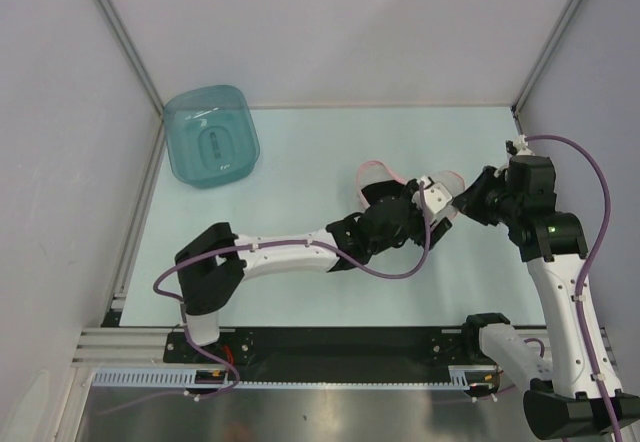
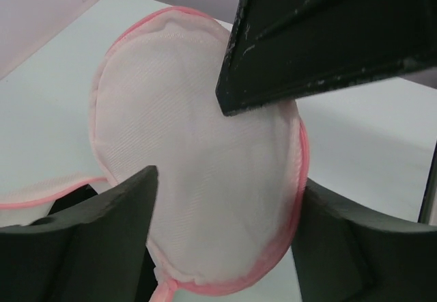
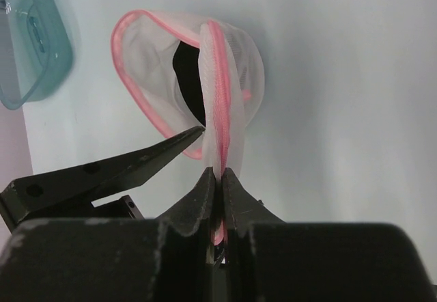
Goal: Place the bra in the laundry bag and zip it closed
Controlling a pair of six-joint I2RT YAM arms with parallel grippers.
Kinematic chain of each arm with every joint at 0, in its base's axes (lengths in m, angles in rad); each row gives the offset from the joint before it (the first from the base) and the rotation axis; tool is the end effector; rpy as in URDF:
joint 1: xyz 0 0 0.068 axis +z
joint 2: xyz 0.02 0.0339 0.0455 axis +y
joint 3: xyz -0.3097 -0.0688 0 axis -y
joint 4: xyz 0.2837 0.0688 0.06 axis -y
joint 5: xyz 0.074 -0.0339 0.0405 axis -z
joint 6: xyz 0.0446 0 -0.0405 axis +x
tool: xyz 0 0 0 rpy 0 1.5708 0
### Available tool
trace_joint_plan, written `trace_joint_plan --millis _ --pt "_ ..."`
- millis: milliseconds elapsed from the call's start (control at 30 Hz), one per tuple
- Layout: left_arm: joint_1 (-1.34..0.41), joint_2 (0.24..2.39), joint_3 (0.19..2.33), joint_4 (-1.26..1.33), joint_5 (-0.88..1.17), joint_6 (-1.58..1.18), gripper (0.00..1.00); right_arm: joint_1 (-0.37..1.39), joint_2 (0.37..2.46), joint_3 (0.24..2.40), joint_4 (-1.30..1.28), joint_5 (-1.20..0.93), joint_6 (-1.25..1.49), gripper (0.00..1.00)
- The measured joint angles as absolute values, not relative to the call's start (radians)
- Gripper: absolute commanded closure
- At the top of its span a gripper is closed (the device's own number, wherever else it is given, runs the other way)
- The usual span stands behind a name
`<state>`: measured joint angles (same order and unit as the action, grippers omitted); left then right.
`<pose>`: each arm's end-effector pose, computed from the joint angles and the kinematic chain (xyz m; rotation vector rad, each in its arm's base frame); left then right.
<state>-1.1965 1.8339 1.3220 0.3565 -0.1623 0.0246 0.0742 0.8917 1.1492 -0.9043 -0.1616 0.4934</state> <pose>0.1873 -0.4570 0.3076 0.9163 1.5249 -0.7194 0.1777 0.0204 0.4136 0.3795 2.2202 0.4887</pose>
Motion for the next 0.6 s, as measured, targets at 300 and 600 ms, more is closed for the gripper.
trace_joint_plan --millis 300,600 --pt "-1.179 1.887 1.411 0.256 -0.160 -0.020 0.98 0.074 0.887 1.149 -0.885 -0.176 0.502 0.59" --pt "-0.989 1.872 1.349 0.278 0.124 -0.317 1.00 0.070 0.850 1.150 -0.883 -0.164 0.500 0.22"
